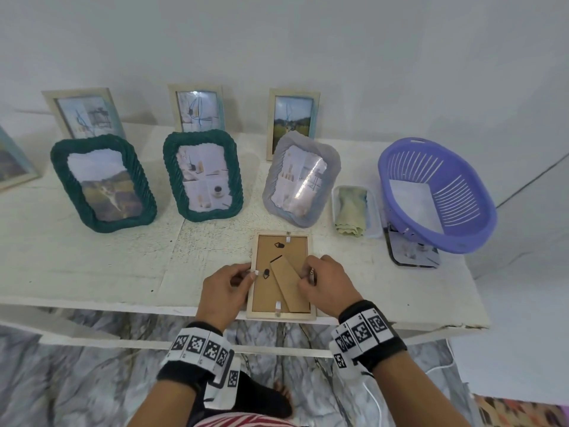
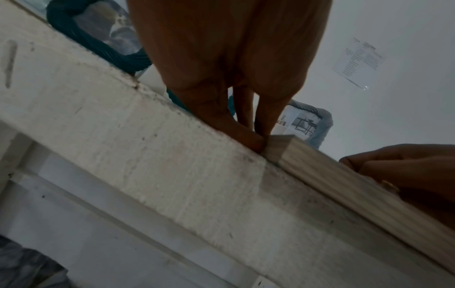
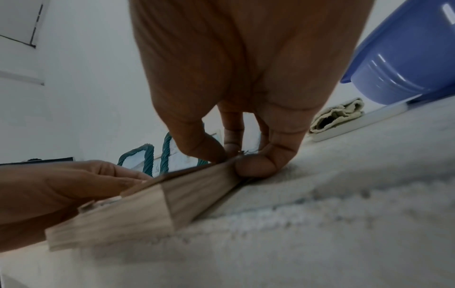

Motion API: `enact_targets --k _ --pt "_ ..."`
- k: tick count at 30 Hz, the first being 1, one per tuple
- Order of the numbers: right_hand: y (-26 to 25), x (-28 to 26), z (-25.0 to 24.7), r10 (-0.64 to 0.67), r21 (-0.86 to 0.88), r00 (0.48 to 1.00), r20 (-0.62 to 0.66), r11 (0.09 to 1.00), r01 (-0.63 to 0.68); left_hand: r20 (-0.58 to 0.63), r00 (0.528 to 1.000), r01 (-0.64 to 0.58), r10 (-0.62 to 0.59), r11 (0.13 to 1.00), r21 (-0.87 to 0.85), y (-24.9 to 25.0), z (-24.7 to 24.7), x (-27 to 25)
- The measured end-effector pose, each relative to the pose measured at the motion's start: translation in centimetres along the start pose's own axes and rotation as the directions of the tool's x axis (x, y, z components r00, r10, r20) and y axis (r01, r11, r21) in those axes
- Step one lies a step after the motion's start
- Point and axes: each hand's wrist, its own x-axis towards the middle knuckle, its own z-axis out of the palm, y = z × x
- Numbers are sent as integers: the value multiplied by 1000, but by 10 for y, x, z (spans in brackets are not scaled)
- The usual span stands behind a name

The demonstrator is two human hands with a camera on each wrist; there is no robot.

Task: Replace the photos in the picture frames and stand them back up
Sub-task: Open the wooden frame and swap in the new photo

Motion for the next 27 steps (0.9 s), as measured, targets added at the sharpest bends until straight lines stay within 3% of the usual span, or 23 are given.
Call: enact_targets --k 15,27 --pt "10 1 5 -59 -4 998 -36 998 58 28 999 -16 16 1000 0 -1 2 1" --pt "15 -6 9 -40 35 996 -82 998 43 -64 998 33 -19 972 232 10 13 5"
